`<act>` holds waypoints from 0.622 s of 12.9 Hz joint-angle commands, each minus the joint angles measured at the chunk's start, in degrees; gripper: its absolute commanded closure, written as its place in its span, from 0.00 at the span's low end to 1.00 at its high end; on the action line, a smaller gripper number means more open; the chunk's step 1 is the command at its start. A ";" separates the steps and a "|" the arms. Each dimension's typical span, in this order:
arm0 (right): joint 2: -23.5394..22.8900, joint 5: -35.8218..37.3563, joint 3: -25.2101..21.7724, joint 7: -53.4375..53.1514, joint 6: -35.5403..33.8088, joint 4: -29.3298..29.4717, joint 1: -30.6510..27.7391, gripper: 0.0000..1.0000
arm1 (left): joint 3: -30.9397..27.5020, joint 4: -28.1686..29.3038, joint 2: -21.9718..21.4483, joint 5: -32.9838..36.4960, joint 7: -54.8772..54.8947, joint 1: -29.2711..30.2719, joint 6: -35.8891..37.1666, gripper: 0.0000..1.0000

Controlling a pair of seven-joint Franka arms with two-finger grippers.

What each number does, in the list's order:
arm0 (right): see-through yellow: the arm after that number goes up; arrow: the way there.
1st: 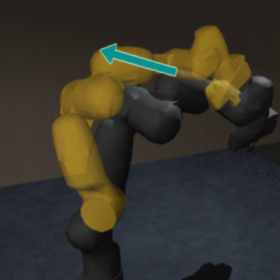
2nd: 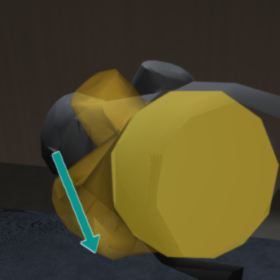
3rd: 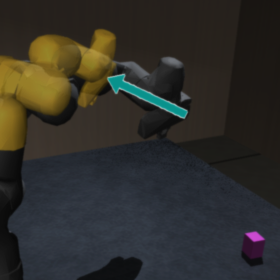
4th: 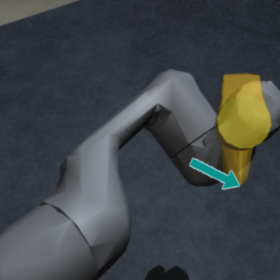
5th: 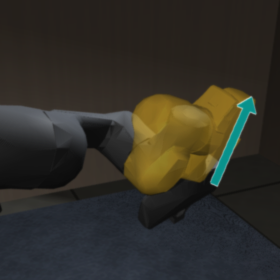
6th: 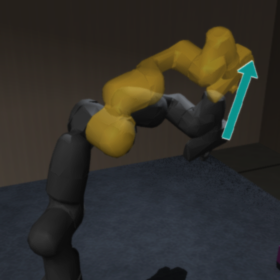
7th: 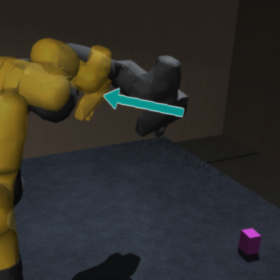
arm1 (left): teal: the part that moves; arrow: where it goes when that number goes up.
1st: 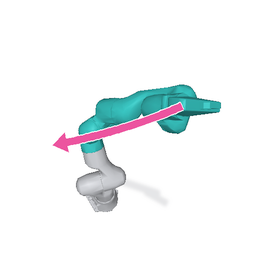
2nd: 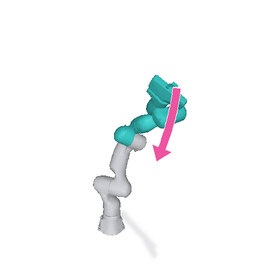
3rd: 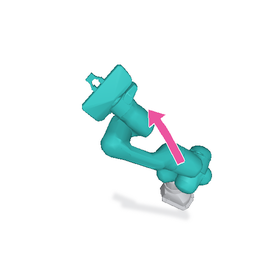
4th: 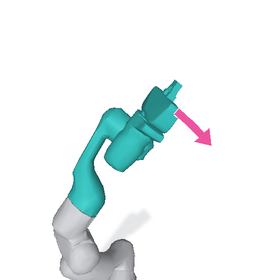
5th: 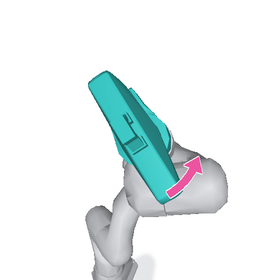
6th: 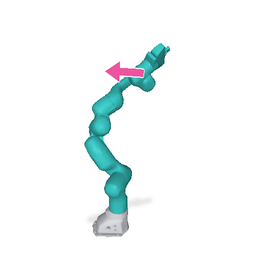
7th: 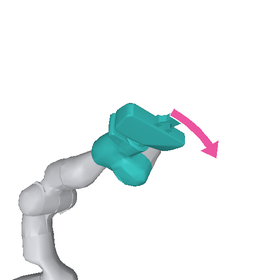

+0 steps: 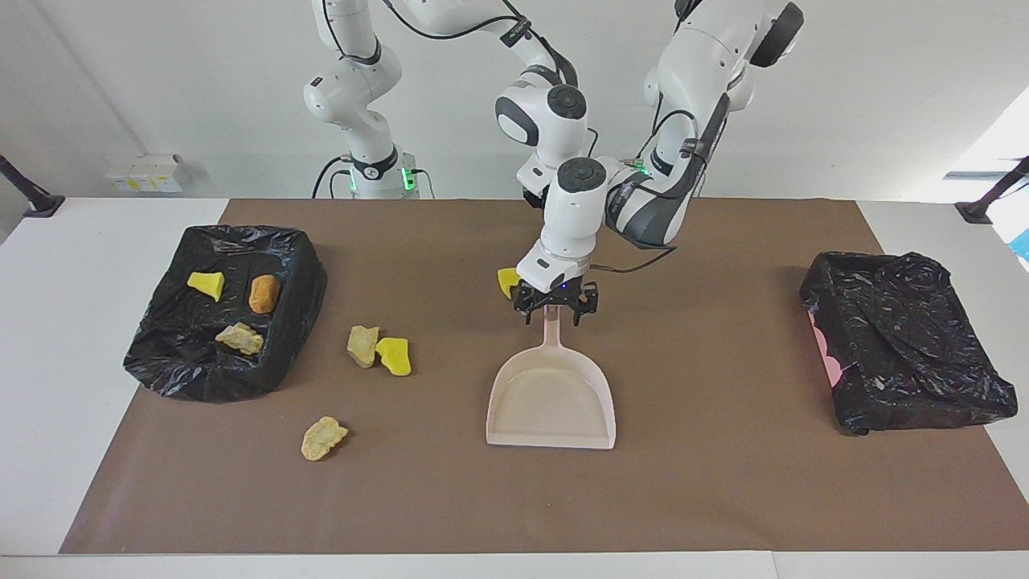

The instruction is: Sweep and dump trash in bin

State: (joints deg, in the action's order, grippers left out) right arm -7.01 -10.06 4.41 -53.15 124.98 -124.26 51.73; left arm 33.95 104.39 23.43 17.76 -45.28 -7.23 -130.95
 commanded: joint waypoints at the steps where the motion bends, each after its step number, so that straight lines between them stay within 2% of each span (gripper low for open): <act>1: -0.73 -0.84 0.25 0.15 0.18 1.30 -1.19 1.00 | -0.11 1.78 -1.19 1.23 -1.31 0.11 -0.19 0.43; 3: 0.32 -0.84 0.16 1.03 -1.04 1.56 -2.68 1.00 | -0.20 1.35 -1.28 1.49 -1.31 0.02 1.04 0.65; 4: 0.85 -0.84 0.08 1.03 -2.53 2.00 -2.86 1.00 | -0.20 1.17 -1.19 2.88 -1.31 0.11 1.31 0.72; 6: 3.22 -0.75 -0.10 1.30 -6.40 2.09 -4.61 1.00 | -0.20 1.08 -1.63 4.13 -0.87 0.28 1.40 0.95; 7: 4.71 -0.75 -0.19 1.47 -8.59 2.00 -5.92 1.00 | -0.20 0.73 -2.06 4.13 -0.52 0.63 1.48 1.00; 8: 6.03 -0.75 -0.10 2.43 -11.05 2.00 -7.50 1.00 | -0.11 0.73 -3.37 4.04 1.40 0.81 2.09 1.00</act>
State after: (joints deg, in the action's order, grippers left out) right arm -4.62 -10.05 4.05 -52.88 117.70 -121.70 46.92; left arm 33.83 104.60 23.04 20.69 -45.04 -6.95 -130.49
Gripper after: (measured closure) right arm 0.740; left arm 0.687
